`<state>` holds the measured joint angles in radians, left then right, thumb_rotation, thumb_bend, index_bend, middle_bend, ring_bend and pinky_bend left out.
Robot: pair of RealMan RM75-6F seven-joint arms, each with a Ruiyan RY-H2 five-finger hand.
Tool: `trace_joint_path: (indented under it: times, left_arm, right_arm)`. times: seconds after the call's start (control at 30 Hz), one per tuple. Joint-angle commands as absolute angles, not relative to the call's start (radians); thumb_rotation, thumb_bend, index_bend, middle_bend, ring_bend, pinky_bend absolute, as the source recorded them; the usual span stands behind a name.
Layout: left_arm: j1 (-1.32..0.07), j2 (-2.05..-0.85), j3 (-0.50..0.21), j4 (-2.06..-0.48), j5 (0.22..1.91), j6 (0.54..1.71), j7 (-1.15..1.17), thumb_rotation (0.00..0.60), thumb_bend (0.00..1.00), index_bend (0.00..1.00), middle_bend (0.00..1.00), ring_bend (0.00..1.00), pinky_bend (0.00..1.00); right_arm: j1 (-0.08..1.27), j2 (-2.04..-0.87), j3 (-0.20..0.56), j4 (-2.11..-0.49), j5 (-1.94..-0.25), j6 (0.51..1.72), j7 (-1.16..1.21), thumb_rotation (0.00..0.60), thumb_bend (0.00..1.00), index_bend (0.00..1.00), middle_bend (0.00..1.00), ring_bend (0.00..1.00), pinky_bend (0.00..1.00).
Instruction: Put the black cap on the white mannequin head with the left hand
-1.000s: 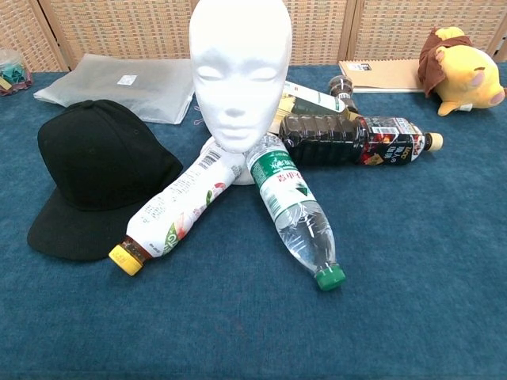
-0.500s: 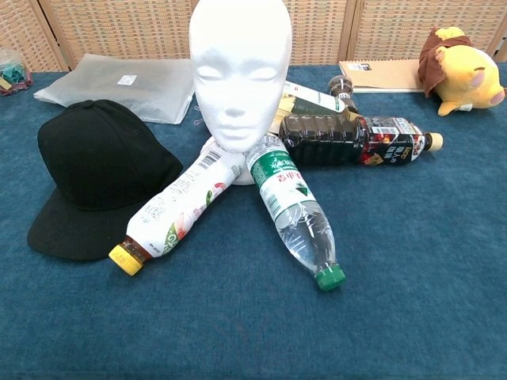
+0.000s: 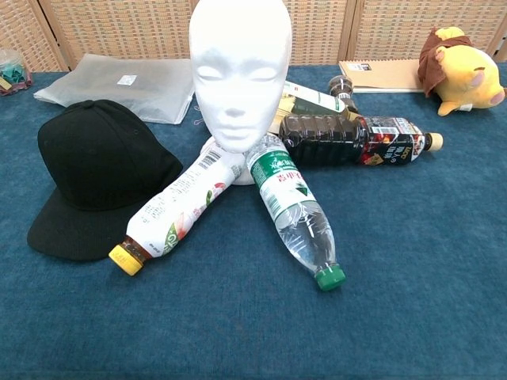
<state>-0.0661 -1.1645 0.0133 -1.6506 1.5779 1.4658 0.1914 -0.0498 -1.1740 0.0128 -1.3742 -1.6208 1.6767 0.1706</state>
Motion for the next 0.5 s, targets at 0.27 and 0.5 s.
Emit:
trace_joint_path:
  times: [0.27,0.5]
  left_arm:
    - [-0.18,-1.299,-0.007,-1.561,1.55,1.296,0.207,0.6,0.2,0.67,0.73,0.55,0.72]
    - [-0.225,-1.393,-0.01,-1.533,1.538,1.242,0.276,0.6,0.16,0.67,0.73,0.55,0.74]
  right_arm:
    - [-0.057,-1.173,0.015,-1.37,-1.623,1.69,0.176,0.6,0.17,0.37,0.34,0.34,0.3]
    - [-0.06,-1.174,0.017,-1.363,-1.615,1.687,0.185,0.6,0.17,0.37,0.34,0.34,0.3]
